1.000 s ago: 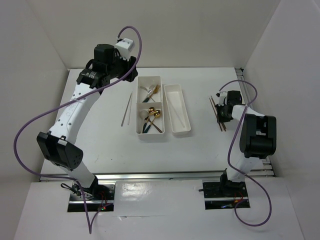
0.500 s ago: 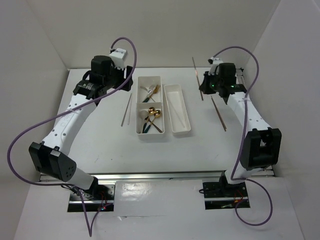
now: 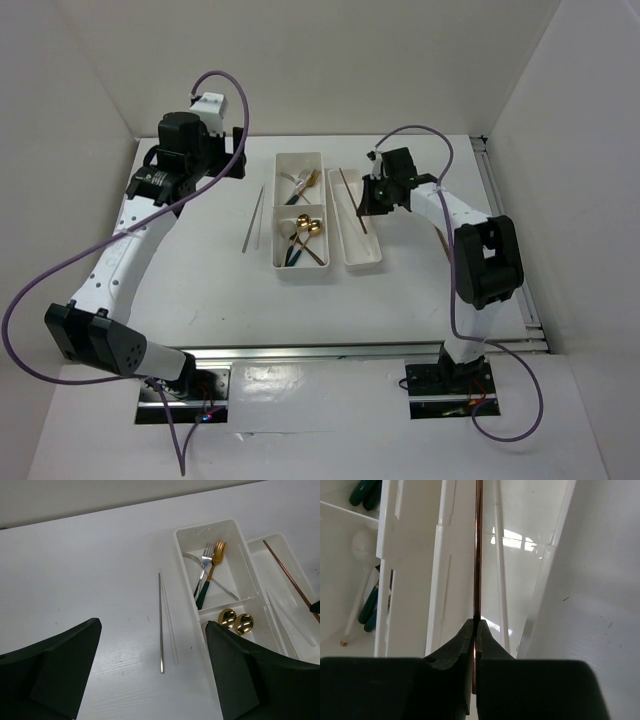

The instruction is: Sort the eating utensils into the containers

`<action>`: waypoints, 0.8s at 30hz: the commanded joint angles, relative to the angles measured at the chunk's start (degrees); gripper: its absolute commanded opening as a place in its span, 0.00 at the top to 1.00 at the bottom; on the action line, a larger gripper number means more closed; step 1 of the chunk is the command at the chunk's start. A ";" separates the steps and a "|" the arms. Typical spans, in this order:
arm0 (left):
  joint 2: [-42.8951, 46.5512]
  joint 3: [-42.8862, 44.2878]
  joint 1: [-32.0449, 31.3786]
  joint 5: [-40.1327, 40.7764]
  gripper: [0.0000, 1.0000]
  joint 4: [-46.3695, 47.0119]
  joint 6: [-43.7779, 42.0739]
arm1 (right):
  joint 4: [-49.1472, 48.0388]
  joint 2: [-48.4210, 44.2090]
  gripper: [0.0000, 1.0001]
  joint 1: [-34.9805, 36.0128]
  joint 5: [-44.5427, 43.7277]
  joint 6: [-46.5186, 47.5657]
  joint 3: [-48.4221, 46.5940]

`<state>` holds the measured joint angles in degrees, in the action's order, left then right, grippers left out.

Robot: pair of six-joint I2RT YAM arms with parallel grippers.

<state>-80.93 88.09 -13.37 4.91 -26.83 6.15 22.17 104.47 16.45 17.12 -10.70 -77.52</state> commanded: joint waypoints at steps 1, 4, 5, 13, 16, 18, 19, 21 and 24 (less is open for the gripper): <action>1.30 0.59 0.45 1.33 0.00 0.03 0.35 | -0.11 1.17 0.91 1.04 2.63 -0.38 -0.62; -0.97 1.11 0.45 1.95 0.00 -1.03 0.35 | -0.11 1.71 0.62 1.04 3.70 -0.38 0.08; -1.51 1.11 0.97 1.25 0.00 -2.08 0.35 | -0.11 1.71 0.58 1.56 3.71 0.23 0.08; -5.02 -8.98 2.12 -8.50 0.05 -3.23 -5.70 | -0.90 -6.27 0.46 1.57 1.95 3.58 -2.99; -8.61 -13.38 2.12 -10.09 0.21 -3.23 -7.99 | -3.00 -11.10 0.46 1.57 -0.51 7.35 -2.99; -10.82 -14.09 2.12 -11.06 0.31 -2.71 -8.79 | -3.71 -13.31 0.49 1.57 -3.75 11.48 -2.12; -11.88 -14.61 2.12 -11.06 0.40 -2.70 -9.66 | -3.72 -14.37 0.49 1.57 -4.72 12.71 -0.63; -15.13 -14.62 2.12 -11.06 0.46 -2.17 -10.28 | -4.33 -17.44 0.49 0.00 -6.04 15.25 0.69; -18.73 -15.14 2.12 -8.35 0.54 -1.04 -10.81 | -3.80 -20.70 0.49 -3.51 -6.05 15.88 2.62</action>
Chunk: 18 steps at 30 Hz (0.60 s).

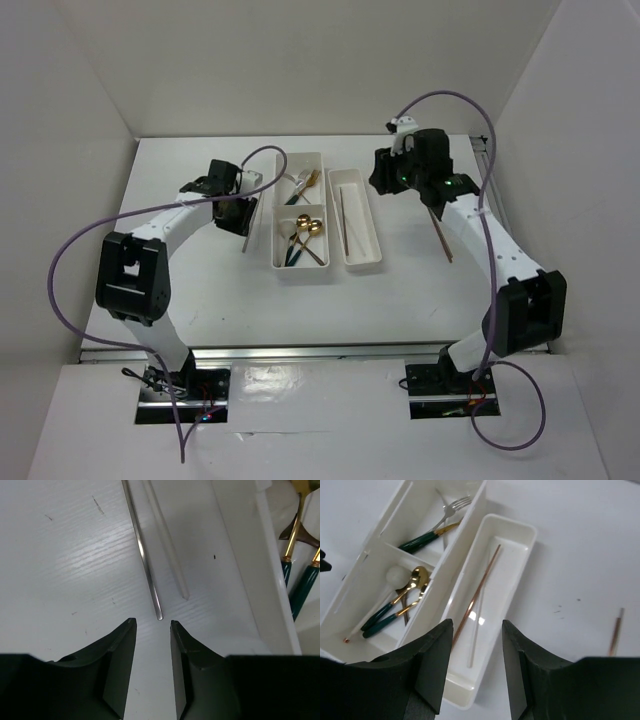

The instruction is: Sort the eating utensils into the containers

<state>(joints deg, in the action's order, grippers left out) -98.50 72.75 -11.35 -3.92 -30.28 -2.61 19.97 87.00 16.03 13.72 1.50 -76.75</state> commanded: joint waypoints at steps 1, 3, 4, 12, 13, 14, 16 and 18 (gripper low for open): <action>-1.69 0.20 0.10 0.50 0.54 2.94 -2.05 | -0.99 -4.63 0.49 -3.90 -2.64 3.69 2.74; -2.48 0.20 0.10 1.20 0.54 3.74 -2.05 | -0.98 -6.05 0.49 -5.82 -2.64 4.22 3.88; -3.53 0.20 0.10 1.98 0.54 4.52 -2.05 | -0.46 -6.58 0.49 -6.45 -2.64 4.22 4.76; -8.72 1.60 0.10 2.60 0.50 5.15 -1.35 | 0.78 -8.60 0.50 -8.21 -2.11 4.22 6.00; -8.73 1.60 0.10 3.13 0.49 5.15 -1.34 | 0.78 -8.60 0.51 -8.73 -2.11 4.22 6.00; -9.34 1.60 0.10 3.65 0.49 5.84 -0.82 | 0.78 -8.60 0.51 -8.74 -2.11 3.61 6.00; -9.95 1.60 0.10 3.66 0.49 6.46 -0.82 | 0.78 -8.60 0.51 -8.74 -2.11 3.60 6.00; -10.65 1.60 0.10 4.18 0.50 6.46 -0.82 | 0.78 -8.60 0.51 -8.74 -2.11 3.60 6.52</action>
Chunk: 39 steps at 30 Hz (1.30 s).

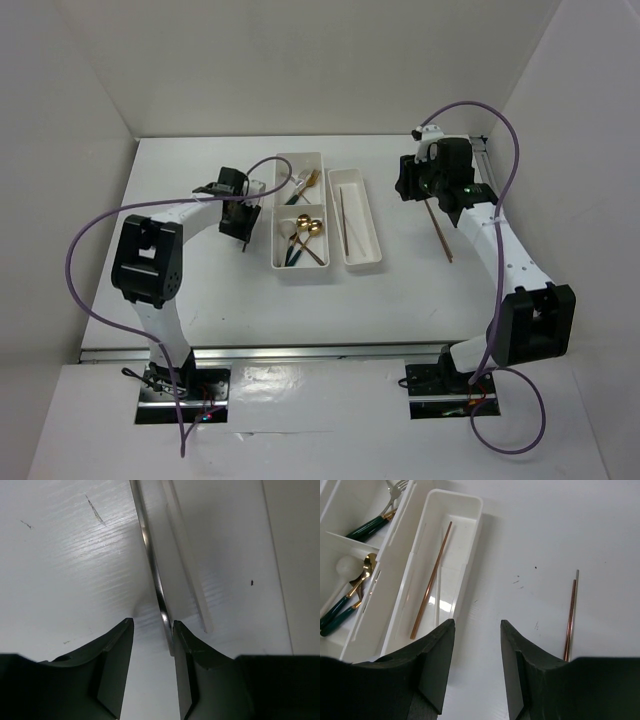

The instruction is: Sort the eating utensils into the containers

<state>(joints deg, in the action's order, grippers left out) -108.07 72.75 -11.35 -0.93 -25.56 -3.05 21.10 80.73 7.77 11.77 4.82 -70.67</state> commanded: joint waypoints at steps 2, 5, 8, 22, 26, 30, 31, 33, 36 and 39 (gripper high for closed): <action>-1.09 1.60 0.10 1.19 0.51 2.27 0.15 | -0.36 -2.33 0.51 -0.48 -0.17 0.28 0.45; -2.40 1.60 0.10 1.19 0.52 2.27 0.76 | -0.36 -1.80 0.51 -0.48 -0.17 0.28 0.45; -3.10 1.60 0.10 1.72 0.52 2.80 1.29 | -0.36 -1.28 0.51 -1.00 -0.70 0.28 -0.08; -7.68 5.91 0.10 0.58 0.66 2.89 0.76 | -0.36 -1.28 0.52 -2.06 -1.22 0.28 -0.60; -10.05 7.66 0.10 0.05 0.78 1.66 0.76 | 0.16 -1.28 0.54 -2.06 -1.22 0.28 -0.60; -10.67 8.89 0.10 -0.48 1.00 0.43 1.29 | 0.17 -1.80 0.56 -2.58 -1.22 0.28 -0.60; -10.67 8.90 0.80 -0.48 1.00 0.43 1.90 | 0.17 -1.80 0.56 -2.58 -1.22 0.28 -0.60; -9.01 9.51 1.68 -0.48 1.00 -0.10 3.30 | 0.17 -1.80 0.58 -2.58 -1.22 0.28 -0.08; -4.35 12.06 3.79 -1.00 1.00 -1.42 6.21 | 0.17 -2.42 0.59 -2.58 -1.22 0.28 0.54; 0.83 16.87 5.72 -1.00 1.00 -3.87 9.80 | -0.36 -2.42 0.59 -2.58 -1.22 0.28 1.06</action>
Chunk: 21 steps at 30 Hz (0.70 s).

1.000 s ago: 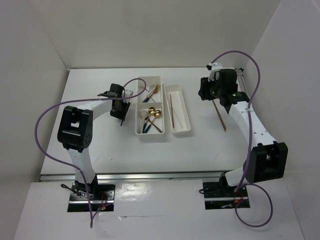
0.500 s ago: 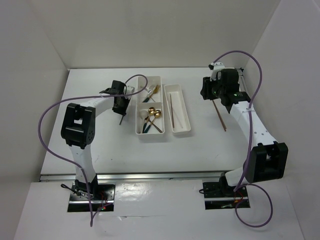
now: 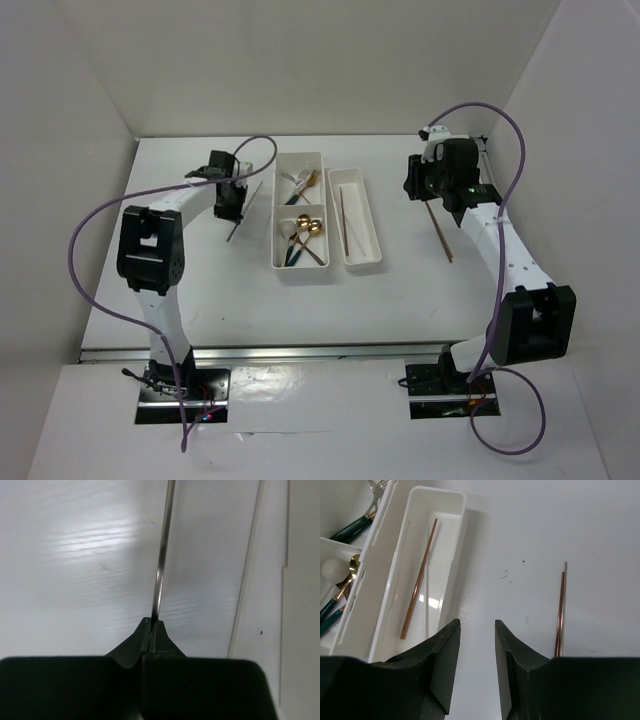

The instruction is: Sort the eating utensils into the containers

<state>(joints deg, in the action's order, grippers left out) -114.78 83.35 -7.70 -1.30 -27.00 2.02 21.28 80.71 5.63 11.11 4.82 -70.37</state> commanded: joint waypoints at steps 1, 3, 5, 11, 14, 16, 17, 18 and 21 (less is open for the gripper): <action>8.51 7.95 2.78 -0.63 1.00 -3.22 5.70 | -0.54 -2.92 0.59 -0.44 -0.57 0.28 1.28; 10.89 13.47 3.48 -2.55 1.00 -6.11 8.59 | -0.54 -2.92 0.59 -0.44 -0.57 0.28 1.81; 12.12 17.00 4.10 -5.62 1.00 -7.79 10.89 | -1.06 -3.53 0.60 -0.44 -1.09 0.28 1.81; 18.97 18.00 4.72 -31.28 1.00 -4.83 27.04 | -1.58 -5.20 0.60 -0.44 -3.02 -0.34 3.57; 22.75 9.84 2.36 -40.34 1.00 4.74 39.95 | -1.59 -5.73 0.60 -0.44 -3.56 -0.95 3.57; 23.29 5.62 0.16 -42.98 1.00 10.47 47.85 | -2.11 -5.74 0.60 -0.44 -4.95 -2.61 3.57; 23.29 5.07 -2.64 -43.00 1.00 11.35 49.55 | -2.12 -5.74 0.60 -0.44 -6.35 -3.49 3.57; 22.42 5.07 -4.06 -43.52 1.00 11.36 51.31 | -2.12 -5.74 0.60 -0.44 -7.50 -4.28 3.57; 19.70 5.77 -9.85 -41.16 1.00 12.15 53.44 | -2.12 -5.74 0.61 -0.44 -12.07 -7.45 3.04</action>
<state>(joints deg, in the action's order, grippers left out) -92.64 89.03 -13.08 -38.85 -19.35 47.16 21.04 77.17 5.58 4.38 0.99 -66.78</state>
